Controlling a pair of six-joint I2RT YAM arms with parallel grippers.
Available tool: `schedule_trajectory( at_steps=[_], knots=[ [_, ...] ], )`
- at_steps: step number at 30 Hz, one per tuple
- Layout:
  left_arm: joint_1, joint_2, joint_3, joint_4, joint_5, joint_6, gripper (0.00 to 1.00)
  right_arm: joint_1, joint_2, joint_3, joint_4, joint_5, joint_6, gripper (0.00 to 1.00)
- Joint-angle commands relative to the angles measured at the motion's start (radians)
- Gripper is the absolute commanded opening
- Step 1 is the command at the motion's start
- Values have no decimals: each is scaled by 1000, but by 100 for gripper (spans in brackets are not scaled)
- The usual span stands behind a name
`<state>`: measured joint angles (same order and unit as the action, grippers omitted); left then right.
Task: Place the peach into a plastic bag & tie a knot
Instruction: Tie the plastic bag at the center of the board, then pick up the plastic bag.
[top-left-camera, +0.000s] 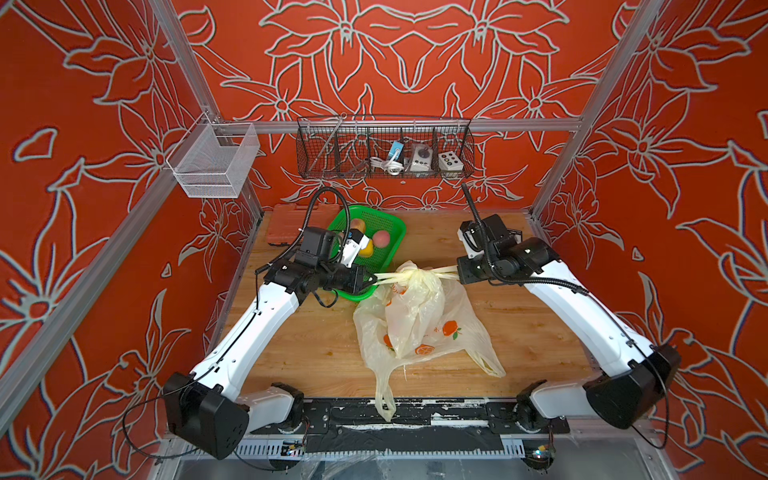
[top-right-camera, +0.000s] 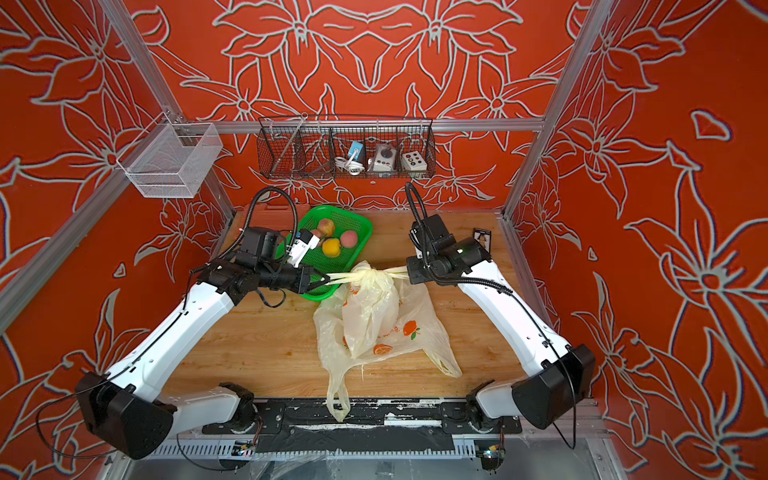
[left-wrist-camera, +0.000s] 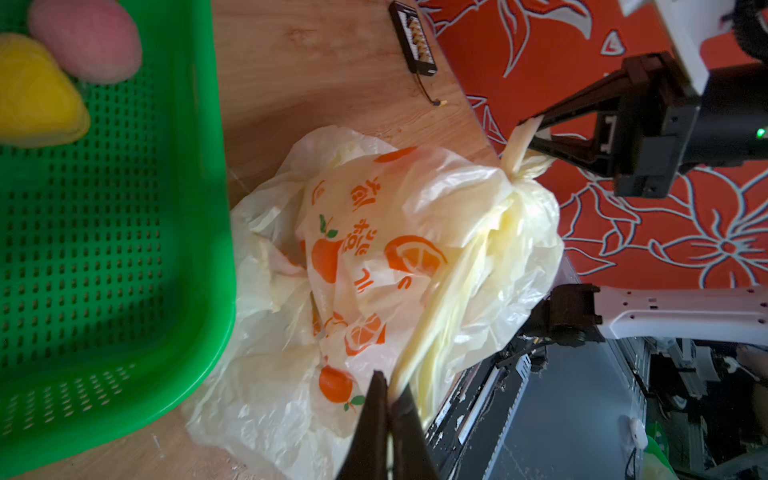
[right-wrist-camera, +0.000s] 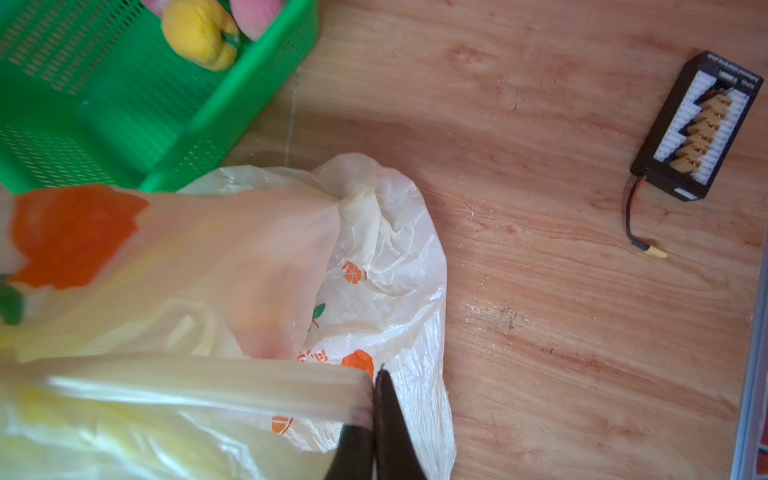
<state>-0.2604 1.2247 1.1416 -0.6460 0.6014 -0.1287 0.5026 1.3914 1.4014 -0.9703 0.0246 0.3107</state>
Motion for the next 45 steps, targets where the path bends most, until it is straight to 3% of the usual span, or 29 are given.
schedule_trajectory(
  at_steps=[1,6,11,13,16,21,23,26,29,32,34,36,38,42,45],
  knots=[
    [117,-76,-86,-42,-178,-32,0,-139,-17,-87,-98,287,39,0],
    [125,-67,-173,46,-69,-91,0,-160,15,-105,-41,143,38,0],
    [125,-33,-137,32,-92,-71,0,-162,20,-109,-39,145,31,0],
    [125,-28,-106,22,-53,-66,0,-161,6,-66,-70,52,-16,0],
    [59,-30,-62,62,93,-106,0,-138,-37,65,-182,-107,-48,37],
    [-8,-24,-71,163,129,-186,0,11,-22,266,-328,-66,-62,75],
    [-12,-15,-62,164,131,-182,0,108,7,259,-311,-72,-41,86],
    [-17,-10,-45,181,155,-183,0,174,53,183,-223,-108,-8,89],
    [-22,-11,-34,195,186,-179,3,206,100,124,-134,-130,12,85],
    [-29,-18,-37,217,223,-182,12,217,158,110,-50,-112,21,72],
    [-30,-32,-33,209,229,-180,22,210,178,121,-21,-105,19,46],
    [-27,-61,-23,166,200,-155,33,181,168,130,2,-149,30,15],
    [-20,-92,-4,108,145,-141,44,138,129,143,5,-199,44,0],
    [-11,-139,57,-15,-18,-134,53,-30,26,192,-18,-304,74,0],
    [-13,-159,66,-49,-72,-137,54,-188,11,263,-60,-267,69,0]
  ],
)
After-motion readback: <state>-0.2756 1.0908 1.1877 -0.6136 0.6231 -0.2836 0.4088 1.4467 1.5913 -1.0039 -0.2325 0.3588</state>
